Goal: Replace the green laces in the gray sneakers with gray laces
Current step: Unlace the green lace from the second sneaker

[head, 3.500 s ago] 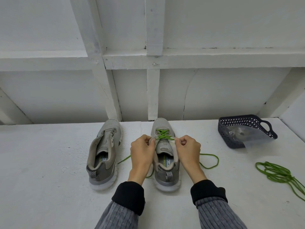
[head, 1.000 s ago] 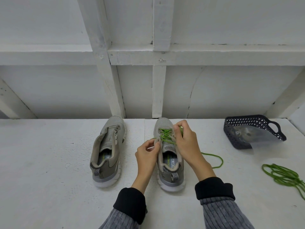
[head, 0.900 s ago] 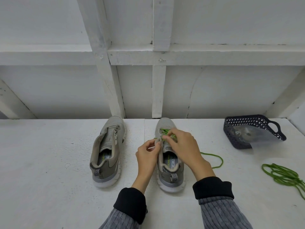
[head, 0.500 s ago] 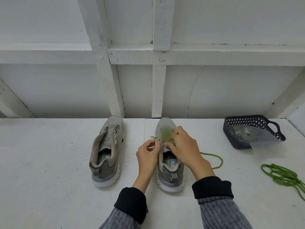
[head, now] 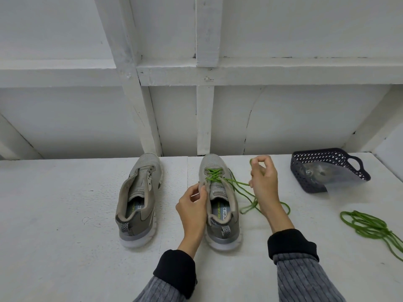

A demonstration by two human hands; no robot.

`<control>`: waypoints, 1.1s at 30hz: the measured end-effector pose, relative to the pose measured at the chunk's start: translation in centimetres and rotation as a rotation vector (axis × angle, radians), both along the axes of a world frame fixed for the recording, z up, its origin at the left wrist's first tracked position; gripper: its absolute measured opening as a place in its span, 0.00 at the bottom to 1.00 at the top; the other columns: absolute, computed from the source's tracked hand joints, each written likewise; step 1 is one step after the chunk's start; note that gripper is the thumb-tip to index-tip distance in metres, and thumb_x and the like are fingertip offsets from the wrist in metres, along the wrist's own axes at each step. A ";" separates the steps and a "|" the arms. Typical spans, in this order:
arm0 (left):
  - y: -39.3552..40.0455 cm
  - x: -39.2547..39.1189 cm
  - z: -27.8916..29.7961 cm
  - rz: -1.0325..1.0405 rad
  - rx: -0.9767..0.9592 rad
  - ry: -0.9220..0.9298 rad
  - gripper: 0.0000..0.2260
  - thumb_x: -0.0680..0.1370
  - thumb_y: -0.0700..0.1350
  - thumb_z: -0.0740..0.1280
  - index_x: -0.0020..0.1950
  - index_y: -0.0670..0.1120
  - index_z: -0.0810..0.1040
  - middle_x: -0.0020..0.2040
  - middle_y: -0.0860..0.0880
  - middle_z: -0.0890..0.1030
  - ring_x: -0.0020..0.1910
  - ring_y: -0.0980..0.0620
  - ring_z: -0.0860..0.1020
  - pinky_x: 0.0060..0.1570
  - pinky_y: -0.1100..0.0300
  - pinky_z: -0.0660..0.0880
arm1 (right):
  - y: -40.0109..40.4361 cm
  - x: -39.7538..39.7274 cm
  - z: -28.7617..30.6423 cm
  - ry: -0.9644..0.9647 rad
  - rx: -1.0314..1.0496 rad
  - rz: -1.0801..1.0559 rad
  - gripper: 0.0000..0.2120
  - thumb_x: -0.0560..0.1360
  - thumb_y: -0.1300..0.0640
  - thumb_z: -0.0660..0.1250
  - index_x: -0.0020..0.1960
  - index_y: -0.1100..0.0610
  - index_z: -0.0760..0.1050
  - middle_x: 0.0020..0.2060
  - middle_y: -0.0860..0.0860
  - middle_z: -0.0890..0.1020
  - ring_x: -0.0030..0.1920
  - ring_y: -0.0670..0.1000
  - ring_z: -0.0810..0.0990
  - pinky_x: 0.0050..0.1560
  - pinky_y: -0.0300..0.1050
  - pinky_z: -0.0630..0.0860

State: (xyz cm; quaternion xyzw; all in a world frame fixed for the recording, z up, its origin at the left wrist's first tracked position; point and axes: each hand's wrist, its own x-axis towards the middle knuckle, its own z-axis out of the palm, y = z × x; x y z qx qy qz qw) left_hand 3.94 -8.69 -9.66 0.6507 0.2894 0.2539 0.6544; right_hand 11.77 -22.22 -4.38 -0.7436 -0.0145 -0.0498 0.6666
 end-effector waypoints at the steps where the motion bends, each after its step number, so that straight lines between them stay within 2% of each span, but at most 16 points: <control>1: 0.0 0.0 0.0 -0.004 0.002 0.003 0.05 0.78 0.46 0.70 0.51 0.48 0.85 0.43 0.55 0.85 0.41 0.62 0.82 0.38 0.71 0.75 | -0.4 0.2 -0.6 -0.069 -0.183 0.009 0.08 0.81 0.53 0.59 0.44 0.53 0.69 0.29 0.50 0.67 0.27 0.46 0.62 0.31 0.42 0.64; 3: 0.1 0.0 0.0 -0.025 0.007 0.004 0.05 0.78 0.46 0.70 0.51 0.49 0.85 0.43 0.55 0.85 0.42 0.61 0.82 0.38 0.70 0.76 | -1.2 0.5 -2.0 -0.154 -0.539 0.076 0.06 0.81 0.52 0.60 0.47 0.53 0.71 0.32 0.49 0.73 0.32 0.46 0.69 0.37 0.43 0.67; 4: 0.1 0.0 -0.1 -0.034 0.010 0.004 0.05 0.78 0.46 0.70 0.51 0.49 0.85 0.42 0.55 0.86 0.42 0.60 0.83 0.39 0.69 0.77 | -1.6 0.7 -3.0 -0.157 -0.698 0.112 0.06 0.81 0.52 0.60 0.50 0.53 0.73 0.38 0.49 0.76 0.40 0.48 0.73 0.43 0.45 0.67; 6: 0.2 0.0 -0.2 -0.041 0.015 0.006 0.05 0.78 0.47 0.70 0.51 0.49 0.85 0.42 0.55 0.86 0.43 0.59 0.83 0.40 0.69 0.77 | -1.8 0.7 -4.3 -0.068 -0.905 0.184 0.10 0.81 0.51 0.60 0.60 0.52 0.74 0.54 0.50 0.77 0.57 0.53 0.72 0.56 0.49 0.63; 8: 0.2 -0.1 -0.1 -0.047 0.018 0.002 0.05 0.78 0.46 0.71 0.50 0.48 0.85 0.42 0.55 0.85 0.42 0.60 0.82 0.39 0.70 0.76 | -1.5 0.2 -4.7 -0.028 -0.861 0.183 0.15 0.80 0.52 0.61 0.66 0.52 0.71 0.63 0.49 0.73 0.66 0.53 0.65 0.64 0.52 0.60; 9: 0.3 -0.1 0.0 -0.055 0.020 -0.001 0.05 0.78 0.46 0.71 0.50 0.48 0.85 0.42 0.55 0.85 0.42 0.60 0.82 0.39 0.70 0.76 | -1.1 -0.3 -4.5 -0.054 -0.771 0.152 0.15 0.80 0.53 0.61 0.66 0.52 0.72 0.64 0.49 0.73 0.66 0.52 0.65 0.65 0.52 0.61; 10: 0.3 -0.1 0.1 -0.066 0.025 -0.005 0.04 0.77 0.46 0.71 0.50 0.48 0.85 0.42 0.55 0.85 0.42 0.61 0.82 0.39 0.70 0.76 | -0.7 -0.8 -4.2 -0.104 -0.666 0.115 0.12 0.80 0.54 0.62 0.63 0.53 0.74 0.61 0.49 0.74 0.64 0.51 0.67 0.64 0.51 0.64; 12: 0.6 0.1 0.3 -0.094 0.037 -0.006 0.04 0.77 0.46 0.72 0.49 0.48 0.84 0.41 0.56 0.85 0.41 0.61 0.83 0.40 0.70 0.77 | 0.2 -1.7 -3.5 -0.143 -0.503 0.098 0.05 0.79 0.53 0.64 0.52 0.53 0.75 0.51 0.48 0.77 0.53 0.49 0.75 0.52 0.42 0.72; 14: 0.9 0.2 0.5 -0.127 0.064 0.009 0.03 0.77 0.47 0.72 0.49 0.49 0.84 0.42 0.56 0.85 0.42 0.60 0.83 0.41 0.68 0.77 | 1.0 -2.2 -3.1 -0.095 -0.470 0.142 0.08 0.77 0.49 0.66 0.47 0.54 0.74 0.43 0.47 0.77 0.43 0.47 0.77 0.41 0.36 0.72; 16: 1.2 0.4 0.6 -0.160 0.133 0.033 0.06 0.77 0.47 0.71 0.53 0.50 0.82 0.46 0.57 0.84 0.45 0.60 0.82 0.42 0.69 0.77 | 1.4 -2.4 -3.3 -0.084 -0.505 0.142 0.09 0.76 0.49 0.67 0.44 0.54 0.74 0.39 0.47 0.78 0.40 0.46 0.77 0.37 0.34 0.72; 18: 1.4 0.7 0.8 -0.206 0.306 0.041 0.09 0.79 0.47 0.69 0.59 0.52 0.79 0.54 0.59 0.80 0.49 0.61 0.80 0.45 0.68 0.76 | 1.5 -2.5 -3.7 -0.097 -0.482 0.101 0.09 0.77 0.52 0.67 0.41 0.55 0.74 0.35 0.48 0.79 0.38 0.45 0.78 0.34 0.30 0.71; 22: 2.0 2.4 1.4 -0.387 0.884 0.161 0.12 0.80 0.49 0.65 0.64 0.54 0.77 0.61 0.59 0.75 0.59 0.57 0.72 0.47 0.59 0.72 | 1.6 -2.7 -3.9 -0.075 -0.388 0.039 0.11 0.78 0.55 0.65 0.39 0.57 0.74 0.31 0.49 0.79 0.33 0.45 0.76 0.32 0.30 0.70; 26: 2.0 4.0 1.9 -0.461 1.089 0.237 0.10 0.79 0.52 0.66 0.58 0.53 0.82 0.57 0.58 0.79 0.59 0.52 0.71 0.50 0.58 0.69 | 1.8 -2.8 -4.0 -0.060 -0.356 0.005 0.11 0.78 0.55 0.65 0.38 0.56 0.74 0.30 0.47 0.78 0.32 0.42 0.75 0.31 0.28 0.69; 28: 1.9 4.2 1.7 -0.450 0.970 0.181 0.07 0.79 0.51 0.67 0.52 0.51 0.83 0.53 0.57 0.81 0.55 0.54 0.73 0.50 0.58 0.71 | 1.9 -2.8 -4.1 -0.062 -0.346 -0.003 0.11 0.78 0.55 0.65 0.38 0.57 0.75 0.30 0.48 0.78 0.32 0.42 0.75 0.31 0.28 0.69; 31: 1.6 3.5 1.8 -0.245 0.349 -0.002 0.03 0.80 0.45 0.66 0.48 0.48 0.80 0.46 0.56 0.82 0.47 0.62 0.78 0.47 0.64 0.74 | 1.9 -2.8 -4.4 -0.062 -0.323 -0.015 0.11 0.79 0.56 0.65 0.38 0.59 0.75 0.30 0.49 0.78 0.31 0.42 0.74 0.31 0.28 0.68; 33: 1.5 2.8 1.6 -0.055 0.118 -0.023 0.03 0.81 0.42 0.65 0.49 0.47 0.78 0.45 0.56 0.81 0.47 0.59 0.79 0.47 0.68 0.74 | 1.9 -2.8 -4.6 -0.056 -0.311 -0.018 0.12 0.79 0.56 0.65 0.39 0.60 0.75 0.30 0.49 0.77 0.31 0.42 0.73 0.31 0.29 0.68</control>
